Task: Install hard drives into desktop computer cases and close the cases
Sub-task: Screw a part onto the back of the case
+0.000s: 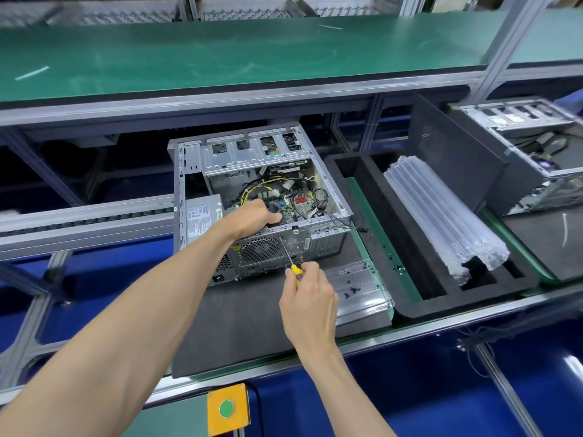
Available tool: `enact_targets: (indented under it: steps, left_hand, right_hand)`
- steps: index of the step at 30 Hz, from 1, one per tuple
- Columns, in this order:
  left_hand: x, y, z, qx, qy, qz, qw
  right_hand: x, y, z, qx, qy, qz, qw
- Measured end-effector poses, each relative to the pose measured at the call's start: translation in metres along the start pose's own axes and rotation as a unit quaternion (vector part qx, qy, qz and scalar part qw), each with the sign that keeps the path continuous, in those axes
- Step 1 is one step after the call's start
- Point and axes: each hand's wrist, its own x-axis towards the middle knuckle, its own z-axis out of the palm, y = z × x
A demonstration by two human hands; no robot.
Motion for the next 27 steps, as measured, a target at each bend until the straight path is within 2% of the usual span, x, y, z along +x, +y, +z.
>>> enact_targets:
  steps: [3,9,11,14,20,24,27]
  left_hand:
    - [-0.001,0.001,-0.001,-0.014,-0.01,0.007,1.0]
    - [-0.003,0.004,-0.001,-0.005,-0.021,0.015,1.0]
    - [-0.004,0.004,-0.002,-0.007,-0.025,0.019,0.999]
    - [-0.004,0.004,-0.002,-0.007,-0.023,0.019,1.0]
    - [-0.004,0.003,-0.001,-0.004,-0.022,0.017,1.0]
    - [-0.003,0.003,-0.001,0.003,-0.022,0.013,1.0]
    - [-0.004,0.004,-0.001,0.0,-0.02,0.013,1.0]
  right_hand:
    - [0.0,0.002,-0.002,0.032,-0.011,0.004,0.999]
    - [-0.001,0.004,0.001,-0.054,0.01,-0.02,0.998]
    - [-0.001,0.006,0.001,-0.025,-0.024,0.0,0.999]
    - [-0.001,0.009,0.0,0.063,-0.018,0.006,0.998]
    - [0.0,0.003,0.002,-0.017,0.019,-0.011,1.0]
    - [0.001,0.009,0.001,0.049,-0.02,0.001,0.999]
    - [0.0,0.012,0.002,0.066,-0.015,0.007,0.998]
